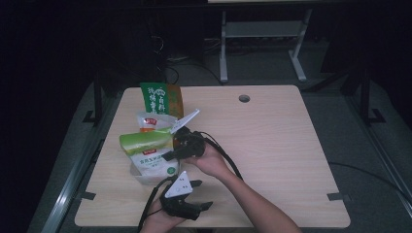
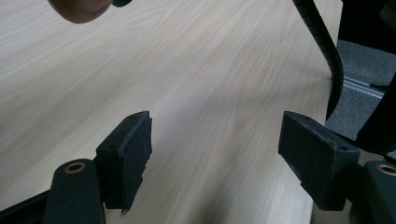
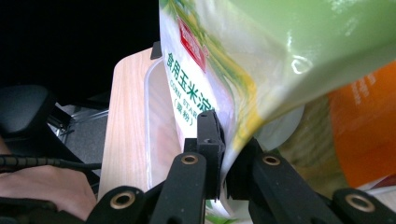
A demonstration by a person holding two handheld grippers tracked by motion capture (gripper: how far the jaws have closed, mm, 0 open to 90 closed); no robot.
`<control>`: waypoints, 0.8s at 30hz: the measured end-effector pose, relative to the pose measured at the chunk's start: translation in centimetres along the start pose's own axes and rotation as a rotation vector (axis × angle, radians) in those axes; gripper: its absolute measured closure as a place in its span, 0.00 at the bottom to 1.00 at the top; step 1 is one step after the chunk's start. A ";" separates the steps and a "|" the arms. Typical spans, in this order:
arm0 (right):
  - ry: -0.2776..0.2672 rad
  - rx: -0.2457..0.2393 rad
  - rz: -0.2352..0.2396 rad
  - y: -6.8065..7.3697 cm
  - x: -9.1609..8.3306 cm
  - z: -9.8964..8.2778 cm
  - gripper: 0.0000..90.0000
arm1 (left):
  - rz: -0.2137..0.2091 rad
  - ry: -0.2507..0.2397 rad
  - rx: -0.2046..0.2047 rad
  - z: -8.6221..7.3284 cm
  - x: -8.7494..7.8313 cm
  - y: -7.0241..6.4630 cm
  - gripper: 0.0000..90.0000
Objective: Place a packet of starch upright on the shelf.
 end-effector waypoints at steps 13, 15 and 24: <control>0.006 -0.024 -0.010 0.0 -0.7 0.4 0.96 | 0.007 -0.003 0.000 0.1 -0.1 0.3 0.29; 0.008 -0.021 -0.010 0.0 -0.7 0.4 0.97 | 0.012 -0.002 0.000 0.0 -0.1 0.3 0.29; 0.010 -0.026 -0.029 -0.1 -1.8 0.2 0.82 | 0.018 0.000 -0.008 0.1 0.0 0.8 0.28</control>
Point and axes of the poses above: each handheld gripper's, and its own axes: x roughly forward along the jaws, z roughly out of its top, y roughly to its left, the point moved 3 cm from there along x, roughly forward along the jaws, and after that the axes turned 4 degrees about -x, right-handed, at the moved point
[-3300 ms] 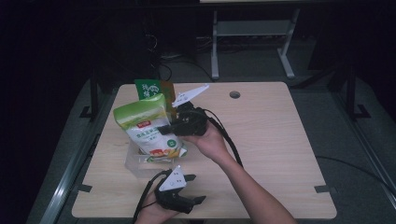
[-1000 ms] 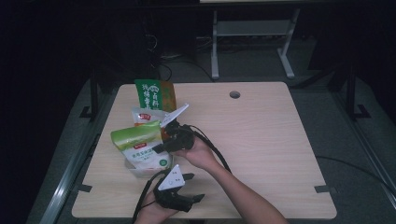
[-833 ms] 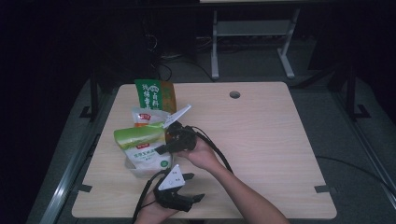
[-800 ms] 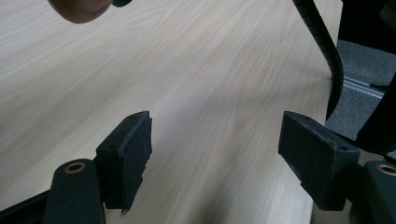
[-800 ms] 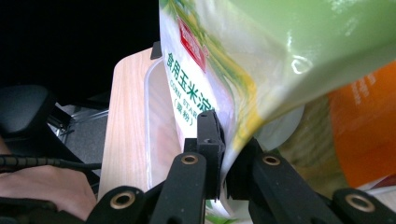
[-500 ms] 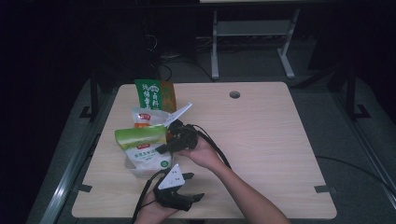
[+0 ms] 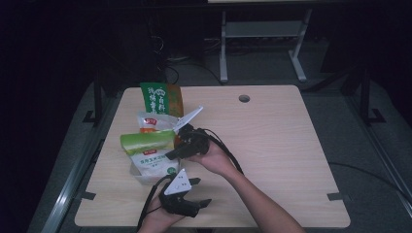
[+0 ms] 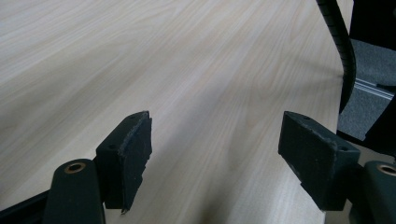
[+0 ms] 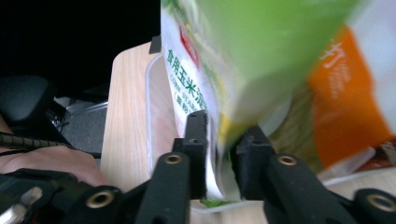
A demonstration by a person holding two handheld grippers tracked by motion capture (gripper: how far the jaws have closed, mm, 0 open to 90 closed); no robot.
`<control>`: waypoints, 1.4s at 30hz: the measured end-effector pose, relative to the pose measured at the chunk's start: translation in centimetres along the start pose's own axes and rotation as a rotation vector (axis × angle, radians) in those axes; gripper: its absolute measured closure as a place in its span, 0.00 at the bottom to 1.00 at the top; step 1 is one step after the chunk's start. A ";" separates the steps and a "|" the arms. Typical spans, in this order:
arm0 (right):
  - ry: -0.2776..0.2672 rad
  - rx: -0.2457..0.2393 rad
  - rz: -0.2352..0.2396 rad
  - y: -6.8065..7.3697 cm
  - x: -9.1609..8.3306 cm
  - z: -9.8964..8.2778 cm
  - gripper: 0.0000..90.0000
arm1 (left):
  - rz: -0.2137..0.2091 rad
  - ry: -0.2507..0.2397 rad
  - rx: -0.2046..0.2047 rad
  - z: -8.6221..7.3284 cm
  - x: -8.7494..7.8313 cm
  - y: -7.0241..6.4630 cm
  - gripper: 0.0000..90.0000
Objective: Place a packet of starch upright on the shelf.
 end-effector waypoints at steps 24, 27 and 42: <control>-0.055 0.130 -0.080 -3.1 -7.3 -5.5 0.50 | 0.009 0.010 0.013 0.2 0.3 0.3 0.28; -0.056 0.152 -0.099 -3.4 -8.1 -6.3 0.48 | 0.007 0.014 0.009 0.2 0.4 0.3 0.28; -0.043 0.208 -0.149 -4.4 -11.0 -9.5 0.42 | 0.002 0.011 -0.011 0.1 0.3 0.7 0.28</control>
Point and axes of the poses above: each handheld gripper's, and its own axes: x roughly forward along the jaws, z roughly out of its top, y roughly to its left, the point moved 3 cm from there along x, roughly forward along the jaws, and after that the axes turned 4 degrees about -x, right-handed, at the moved point
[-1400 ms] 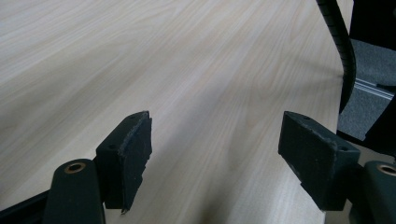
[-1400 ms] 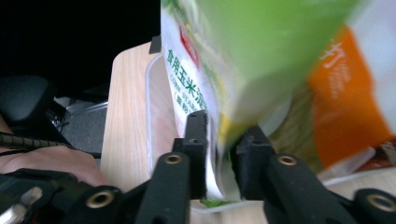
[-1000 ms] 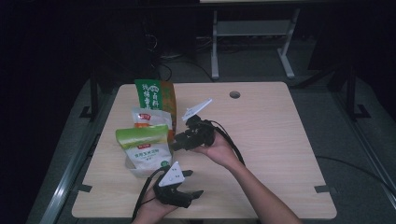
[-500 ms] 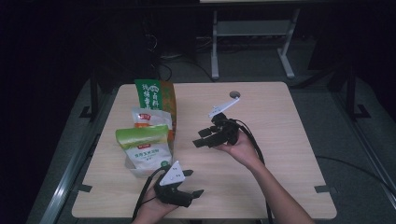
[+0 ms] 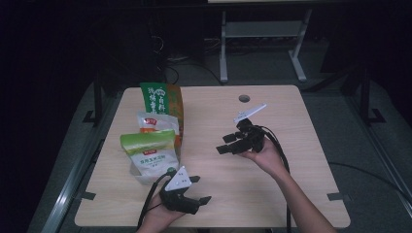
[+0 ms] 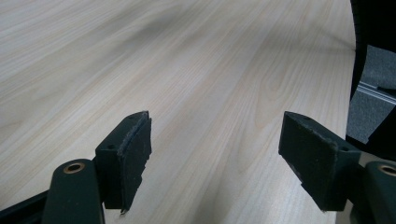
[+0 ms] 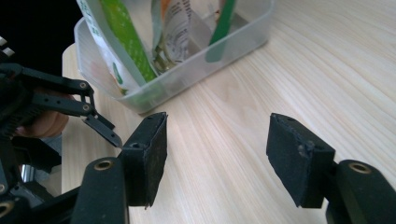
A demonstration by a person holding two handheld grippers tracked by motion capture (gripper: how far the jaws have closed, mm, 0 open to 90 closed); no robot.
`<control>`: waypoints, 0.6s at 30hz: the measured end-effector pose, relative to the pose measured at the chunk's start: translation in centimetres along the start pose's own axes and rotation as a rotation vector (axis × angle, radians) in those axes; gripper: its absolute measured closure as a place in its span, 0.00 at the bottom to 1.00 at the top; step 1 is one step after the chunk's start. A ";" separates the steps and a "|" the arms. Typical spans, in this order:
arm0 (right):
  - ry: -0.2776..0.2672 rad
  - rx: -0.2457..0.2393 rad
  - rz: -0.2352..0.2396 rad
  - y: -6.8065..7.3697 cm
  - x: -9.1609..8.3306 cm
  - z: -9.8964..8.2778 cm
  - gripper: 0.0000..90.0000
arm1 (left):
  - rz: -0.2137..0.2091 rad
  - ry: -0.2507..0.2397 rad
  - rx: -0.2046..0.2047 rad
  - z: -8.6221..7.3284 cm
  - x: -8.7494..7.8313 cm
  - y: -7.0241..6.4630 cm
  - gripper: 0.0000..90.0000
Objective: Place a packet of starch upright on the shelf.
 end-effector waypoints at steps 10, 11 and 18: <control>0.020 0.038 -0.018 -0.8 -1.7 -1.5 0.41 | 0.011 -0.005 0.002 0.1 -0.3 0.3 0.28; 0.019 0.042 -0.022 -0.9 -2.0 -1.7 0.40 | 0.012 -0.004 0.004 0.1 -0.3 0.4 0.28; -0.007 0.056 -0.044 -1.4 -3.4 -2.8 0.40 | 0.014 -0.002 0.005 0.1 -0.3 0.4 0.28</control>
Point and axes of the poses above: each handheld gripper's, and its own axes: x roughly forward along the jaws, z roughly out of its top, y roughly to its left, the point moved 3 cm from there along x, roughly forward along the jaws, and after that the axes turned 4 degrees about -x, right-handed, at the moved point
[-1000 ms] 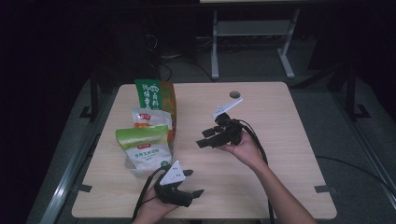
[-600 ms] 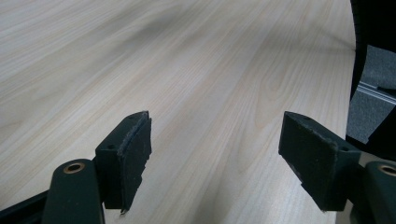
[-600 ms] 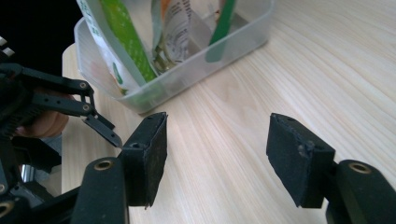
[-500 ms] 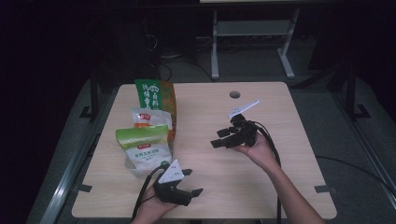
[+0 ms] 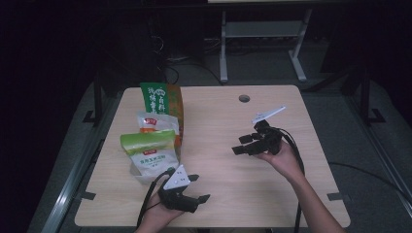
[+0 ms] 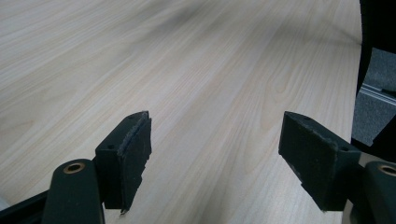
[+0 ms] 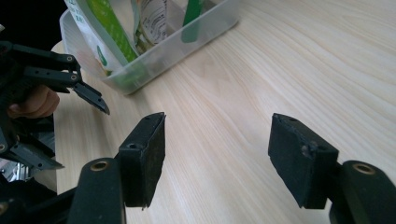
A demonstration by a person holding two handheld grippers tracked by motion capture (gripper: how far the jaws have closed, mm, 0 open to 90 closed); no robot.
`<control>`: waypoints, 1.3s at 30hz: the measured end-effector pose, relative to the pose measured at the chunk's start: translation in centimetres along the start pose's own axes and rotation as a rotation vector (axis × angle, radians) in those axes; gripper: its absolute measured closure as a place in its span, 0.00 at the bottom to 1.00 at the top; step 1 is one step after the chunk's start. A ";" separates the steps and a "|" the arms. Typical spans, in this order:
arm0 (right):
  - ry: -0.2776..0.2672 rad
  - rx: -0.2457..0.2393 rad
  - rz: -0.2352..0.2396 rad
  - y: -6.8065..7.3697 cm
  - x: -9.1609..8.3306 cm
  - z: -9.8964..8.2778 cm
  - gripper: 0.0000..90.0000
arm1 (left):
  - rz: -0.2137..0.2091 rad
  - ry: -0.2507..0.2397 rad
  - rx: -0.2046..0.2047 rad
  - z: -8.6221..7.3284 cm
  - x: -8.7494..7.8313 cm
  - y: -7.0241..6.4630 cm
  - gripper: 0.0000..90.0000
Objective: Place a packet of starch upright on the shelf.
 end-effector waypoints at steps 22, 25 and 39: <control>-0.012 0.064 -0.052 -0.9 -3.1 -5.0 0.36 | -0.006 -0.017 -0.022 0.1 -0.1 0.1 0.28; -0.028 0.081 -0.056 -1.0 -3.4 -6.0 0.36 | -0.005 -0.018 -0.018 0.1 -0.1 0.1 0.28; -0.041 0.118 -0.084 -0.8 -4.8 -9.1 0.35 | -0.006 -0.020 -0.030 0.1 0.0 0.2 0.28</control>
Point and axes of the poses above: each handheld gripper's, and its own axes: x roughly forward along the jaws, z roughly out of its top, y roughly to its left, the point moved 3 cm from there along x, roughly forward along the jaws, and after that the axes turned 4 degrees about -x, right-handed, at the moved point
